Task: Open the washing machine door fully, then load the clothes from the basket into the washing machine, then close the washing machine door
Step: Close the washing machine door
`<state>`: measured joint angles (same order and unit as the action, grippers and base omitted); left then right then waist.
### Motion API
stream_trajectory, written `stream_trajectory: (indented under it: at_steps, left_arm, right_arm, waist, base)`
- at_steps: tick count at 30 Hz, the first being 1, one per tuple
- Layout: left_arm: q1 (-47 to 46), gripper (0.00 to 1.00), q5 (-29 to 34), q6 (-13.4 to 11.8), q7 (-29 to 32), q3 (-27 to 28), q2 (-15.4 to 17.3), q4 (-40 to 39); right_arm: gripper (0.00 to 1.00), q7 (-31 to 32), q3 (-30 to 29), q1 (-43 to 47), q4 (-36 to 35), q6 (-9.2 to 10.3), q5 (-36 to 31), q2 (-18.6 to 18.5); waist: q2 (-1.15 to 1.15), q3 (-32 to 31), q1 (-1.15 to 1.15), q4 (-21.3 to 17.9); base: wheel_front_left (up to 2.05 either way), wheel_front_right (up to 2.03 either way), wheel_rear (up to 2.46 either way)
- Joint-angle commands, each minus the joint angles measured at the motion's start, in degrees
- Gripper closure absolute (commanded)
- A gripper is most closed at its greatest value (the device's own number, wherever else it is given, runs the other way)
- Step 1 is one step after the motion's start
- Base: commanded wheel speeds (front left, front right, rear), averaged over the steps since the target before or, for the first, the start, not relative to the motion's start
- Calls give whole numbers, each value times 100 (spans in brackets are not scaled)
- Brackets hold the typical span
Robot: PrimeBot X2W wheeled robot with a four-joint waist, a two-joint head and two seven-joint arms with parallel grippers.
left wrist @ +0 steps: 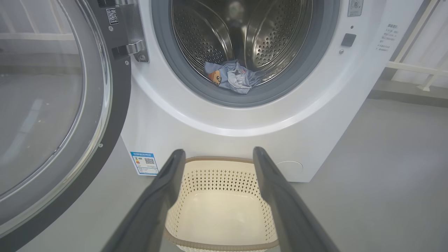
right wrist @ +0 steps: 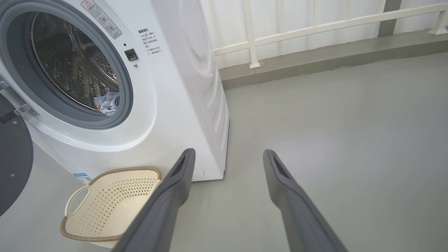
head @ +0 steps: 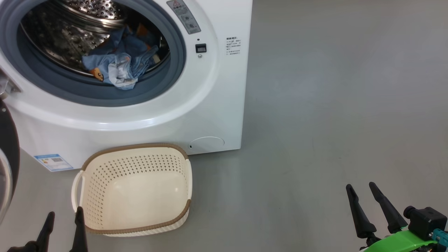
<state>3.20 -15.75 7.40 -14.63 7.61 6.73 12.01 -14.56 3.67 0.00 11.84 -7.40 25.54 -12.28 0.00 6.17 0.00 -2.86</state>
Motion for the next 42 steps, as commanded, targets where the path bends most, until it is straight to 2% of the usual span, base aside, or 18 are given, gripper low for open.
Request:
stream_trajectory:
  at_steps: [1,8,13,42]
  left_arm:
    - [-165,0,-73,9,-37,143,114,-176]
    - [-179,0,-183,9,-37,103,63,-192]
    - [-151,0,-268,9,-37,148,-23,-196]
    - [-22,0,-310,9,-37,550,-375,-213]
  right_arm:
    - [0,-44,144,-86,-125,-9,-6,-102]
    - [0,-44,200,-75,-98,-9,-58,-172]
    - [0,-44,327,-105,-58,-9,-125,-246]
    - [0,-44,1113,-768,190,-9,-168,-535]
  waist:
    - [0,-22,0,35]
    - [0,-56,0,234]
    - [0,-114,0,513]
    - [0,57,0,2780]
  base:
    - [0,0,0]
    - [0,0,0]
    - [0,0,0]
    - [0,0,0]
